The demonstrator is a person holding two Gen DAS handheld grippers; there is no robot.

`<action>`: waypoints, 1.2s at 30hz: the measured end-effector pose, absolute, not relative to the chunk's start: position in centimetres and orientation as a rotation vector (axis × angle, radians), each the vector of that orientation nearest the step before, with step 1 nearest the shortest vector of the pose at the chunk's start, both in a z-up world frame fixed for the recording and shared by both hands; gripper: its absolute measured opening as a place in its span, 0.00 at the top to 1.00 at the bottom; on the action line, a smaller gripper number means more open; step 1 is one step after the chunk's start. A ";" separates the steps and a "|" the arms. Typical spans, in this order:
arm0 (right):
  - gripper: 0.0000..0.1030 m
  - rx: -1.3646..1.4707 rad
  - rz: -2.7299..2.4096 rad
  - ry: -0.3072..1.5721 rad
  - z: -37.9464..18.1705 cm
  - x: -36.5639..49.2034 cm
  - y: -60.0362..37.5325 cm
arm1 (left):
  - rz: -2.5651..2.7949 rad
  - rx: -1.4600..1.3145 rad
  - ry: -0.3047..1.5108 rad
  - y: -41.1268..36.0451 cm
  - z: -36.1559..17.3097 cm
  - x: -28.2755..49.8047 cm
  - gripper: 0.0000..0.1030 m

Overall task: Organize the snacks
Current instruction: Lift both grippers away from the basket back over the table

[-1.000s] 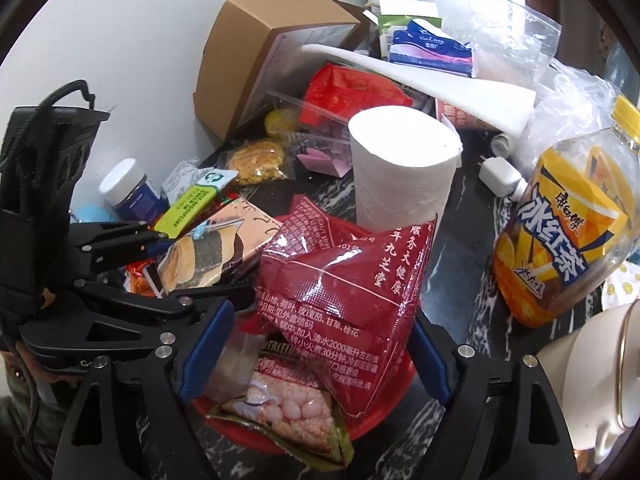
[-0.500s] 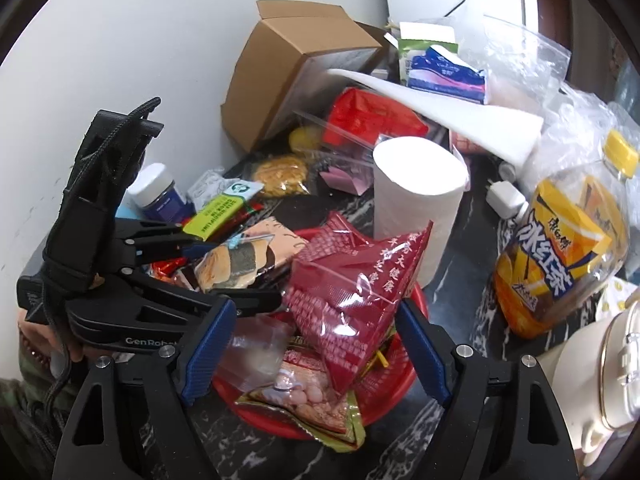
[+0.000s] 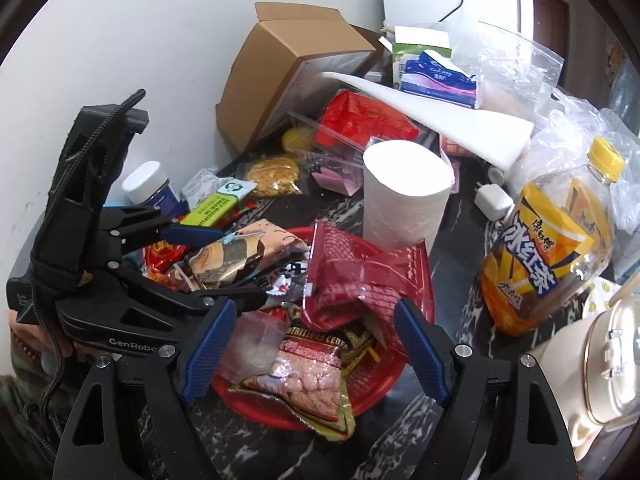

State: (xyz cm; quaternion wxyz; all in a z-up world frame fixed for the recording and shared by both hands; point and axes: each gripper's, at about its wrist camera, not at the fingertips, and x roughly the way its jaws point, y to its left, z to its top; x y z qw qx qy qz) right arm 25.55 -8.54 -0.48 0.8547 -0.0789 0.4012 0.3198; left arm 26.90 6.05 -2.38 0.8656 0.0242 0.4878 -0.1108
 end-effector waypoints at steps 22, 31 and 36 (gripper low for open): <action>0.20 -0.029 0.575 0.707 3.2 21.2 -11.7 | -0.163 0.021 0.831 5.8 3.6 21.0 0.26; 0.20 -0.036 0.561 0.588 7.6 16.3 -13.0 | -0.141 0.008 0.704 5.1 8.3 16.3 0.26; 0.20 -0.040 0.553 0.529 9.4 13.2 -13.7 | -0.124 0.018 0.625 4.4 10.7 13.2 0.26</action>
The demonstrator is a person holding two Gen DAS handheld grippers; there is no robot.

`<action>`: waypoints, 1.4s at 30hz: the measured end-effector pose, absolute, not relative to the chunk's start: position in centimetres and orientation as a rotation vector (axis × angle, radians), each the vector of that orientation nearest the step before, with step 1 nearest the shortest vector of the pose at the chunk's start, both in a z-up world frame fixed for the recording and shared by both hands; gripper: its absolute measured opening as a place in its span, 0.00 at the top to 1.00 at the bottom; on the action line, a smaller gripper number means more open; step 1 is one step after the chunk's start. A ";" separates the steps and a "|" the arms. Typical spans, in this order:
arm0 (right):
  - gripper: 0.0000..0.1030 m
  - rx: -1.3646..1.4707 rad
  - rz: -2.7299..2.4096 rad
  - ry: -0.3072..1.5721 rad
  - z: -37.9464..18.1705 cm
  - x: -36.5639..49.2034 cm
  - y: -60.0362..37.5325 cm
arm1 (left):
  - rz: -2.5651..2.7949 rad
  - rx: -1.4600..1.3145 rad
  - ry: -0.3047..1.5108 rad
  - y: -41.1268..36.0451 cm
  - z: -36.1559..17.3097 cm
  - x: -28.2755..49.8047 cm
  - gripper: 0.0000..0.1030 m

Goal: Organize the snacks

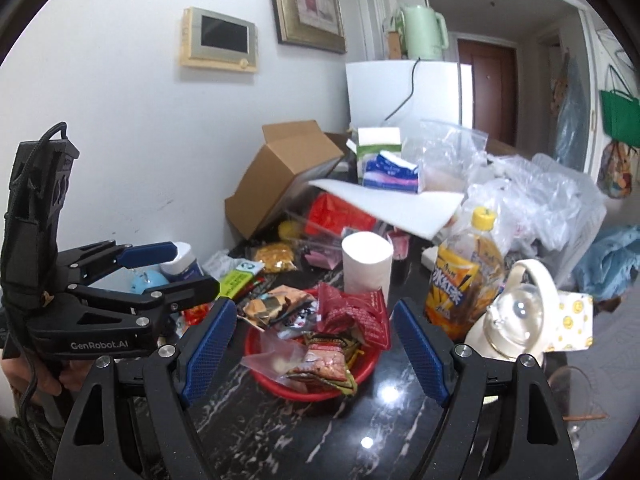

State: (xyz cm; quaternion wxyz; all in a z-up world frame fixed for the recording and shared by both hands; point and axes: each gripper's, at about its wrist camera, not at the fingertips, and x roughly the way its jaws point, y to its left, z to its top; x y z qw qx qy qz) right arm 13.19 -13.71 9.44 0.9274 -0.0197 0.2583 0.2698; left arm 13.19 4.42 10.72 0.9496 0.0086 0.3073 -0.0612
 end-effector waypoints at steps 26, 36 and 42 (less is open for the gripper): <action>0.20 -0.025 0.425 0.482 6.6 0.8 -18.9 | -0.136 -0.012 0.565 0.3 8.4 1.0 0.23; 0.20 -0.005 0.395 0.511 3.5 -0.7 -20.0 | -0.150 -0.024 0.611 -0.7 5.3 -0.2 0.23; 0.20 -0.004 0.412 0.522 2.6 -0.9 -20.2 | -0.131 -0.013 0.615 -0.9 4.8 -0.6 0.23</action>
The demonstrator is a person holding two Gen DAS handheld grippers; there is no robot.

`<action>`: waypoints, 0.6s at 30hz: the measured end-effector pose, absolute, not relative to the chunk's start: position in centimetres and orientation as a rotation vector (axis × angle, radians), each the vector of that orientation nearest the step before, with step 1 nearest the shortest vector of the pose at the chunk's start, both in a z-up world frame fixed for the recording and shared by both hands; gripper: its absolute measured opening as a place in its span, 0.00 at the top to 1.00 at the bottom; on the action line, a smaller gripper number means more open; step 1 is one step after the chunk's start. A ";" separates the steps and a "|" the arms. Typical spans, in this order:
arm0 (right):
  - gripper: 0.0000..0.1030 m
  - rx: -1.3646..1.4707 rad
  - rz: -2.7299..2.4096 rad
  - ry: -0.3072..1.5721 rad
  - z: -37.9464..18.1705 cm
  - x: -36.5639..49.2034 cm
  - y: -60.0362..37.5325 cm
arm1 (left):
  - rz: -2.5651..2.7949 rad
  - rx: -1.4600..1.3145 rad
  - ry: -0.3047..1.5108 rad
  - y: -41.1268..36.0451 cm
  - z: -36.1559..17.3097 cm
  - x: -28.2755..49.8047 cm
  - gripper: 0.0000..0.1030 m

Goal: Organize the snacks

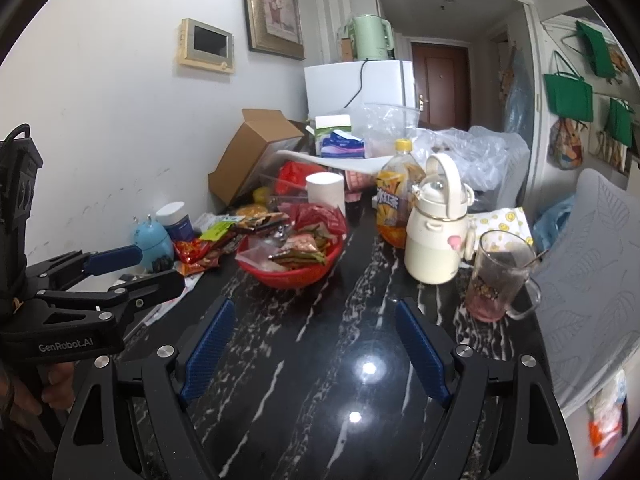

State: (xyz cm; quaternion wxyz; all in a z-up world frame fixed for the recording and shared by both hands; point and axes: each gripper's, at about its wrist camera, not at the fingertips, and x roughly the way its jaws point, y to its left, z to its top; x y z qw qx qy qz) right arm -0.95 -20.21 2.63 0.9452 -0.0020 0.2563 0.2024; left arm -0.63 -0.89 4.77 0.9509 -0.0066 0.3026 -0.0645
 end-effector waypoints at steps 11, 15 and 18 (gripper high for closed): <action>0.20 -0.009 0.422 0.529 2.3 -1.0 -20.0 | -0.122 -0.022 0.607 -0.7 4.9 -1.2 0.23; 0.20 -0.019 0.423 0.539 2.2 -1.0 -19.8 | -0.120 -0.023 0.611 -0.5 4.9 -1.1 0.23; 0.20 -0.024 0.416 0.547 2.0 -0.9 -19.8 | -0.114 -0.018 0.607 -0.4 4.9 -1.1 0.23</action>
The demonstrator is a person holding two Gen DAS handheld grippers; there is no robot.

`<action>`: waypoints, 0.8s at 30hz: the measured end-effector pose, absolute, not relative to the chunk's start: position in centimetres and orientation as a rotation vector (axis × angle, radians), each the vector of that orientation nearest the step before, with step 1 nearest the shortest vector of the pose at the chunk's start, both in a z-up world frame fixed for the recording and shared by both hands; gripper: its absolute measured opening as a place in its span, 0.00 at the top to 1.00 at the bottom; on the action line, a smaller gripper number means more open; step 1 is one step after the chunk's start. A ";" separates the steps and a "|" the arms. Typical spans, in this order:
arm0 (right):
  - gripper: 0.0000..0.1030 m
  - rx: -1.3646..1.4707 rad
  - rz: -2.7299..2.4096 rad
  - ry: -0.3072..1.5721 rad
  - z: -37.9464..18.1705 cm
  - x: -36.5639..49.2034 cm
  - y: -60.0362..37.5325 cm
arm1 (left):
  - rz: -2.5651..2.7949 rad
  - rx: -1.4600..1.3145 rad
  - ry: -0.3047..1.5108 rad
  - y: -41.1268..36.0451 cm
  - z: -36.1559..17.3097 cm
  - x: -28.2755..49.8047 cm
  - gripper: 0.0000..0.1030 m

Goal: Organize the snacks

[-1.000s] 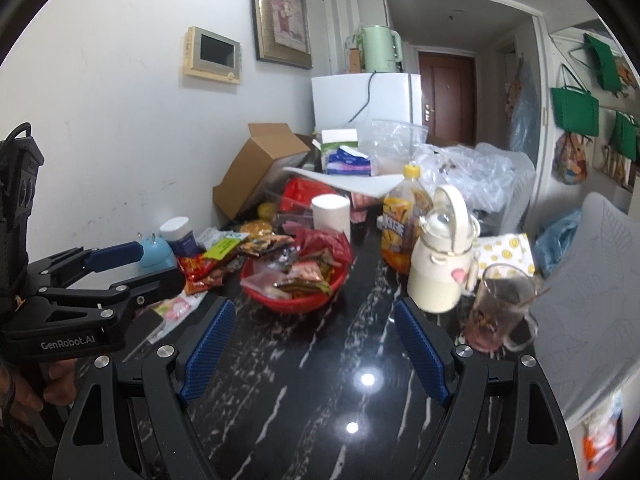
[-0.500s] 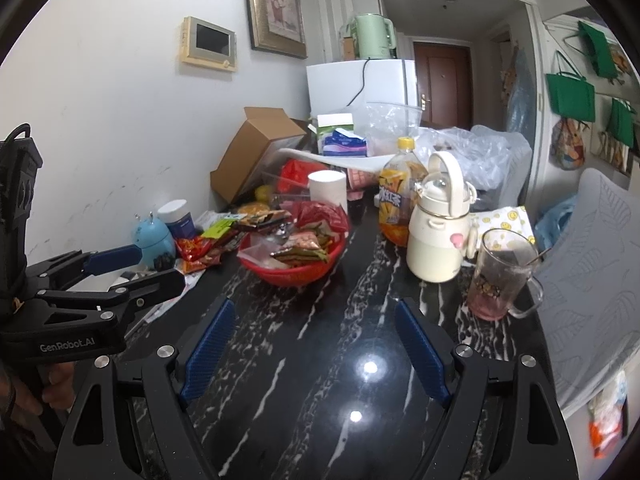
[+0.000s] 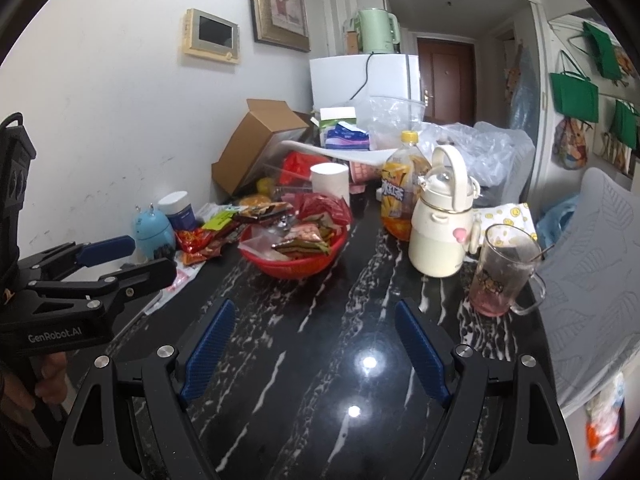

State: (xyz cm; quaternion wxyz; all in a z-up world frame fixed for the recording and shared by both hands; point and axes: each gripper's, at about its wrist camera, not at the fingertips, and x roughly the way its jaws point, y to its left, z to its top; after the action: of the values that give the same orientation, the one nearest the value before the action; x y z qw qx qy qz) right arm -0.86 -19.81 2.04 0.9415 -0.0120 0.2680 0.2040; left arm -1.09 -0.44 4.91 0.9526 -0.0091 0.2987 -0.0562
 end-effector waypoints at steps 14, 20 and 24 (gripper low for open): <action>0.20 -0.034 0.415 0.551 2.1 -0.7 -19.6 | -0.120 -0.015 0.617 -0.3 4.8 -0.9 0.23; 0.20 -0.033 0.418 0.554 2.0 -0.8 -19.5 | -0.118 -0.018 0.619 -0.1 4.5 -0.9 0.23; 0.20 -0.032 0.421 0.555 2.0 -0.8 -19.5 | -0.117 -0.016 0.619 0.0 4.4 -0.8 0.23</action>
State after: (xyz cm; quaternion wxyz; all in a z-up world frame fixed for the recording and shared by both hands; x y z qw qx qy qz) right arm -0.78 -19.46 1.99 0.9399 -0.0157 0.2720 0.2060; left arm -0.85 -0.05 4.43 0.9508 -0.0079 0.3043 -0.0573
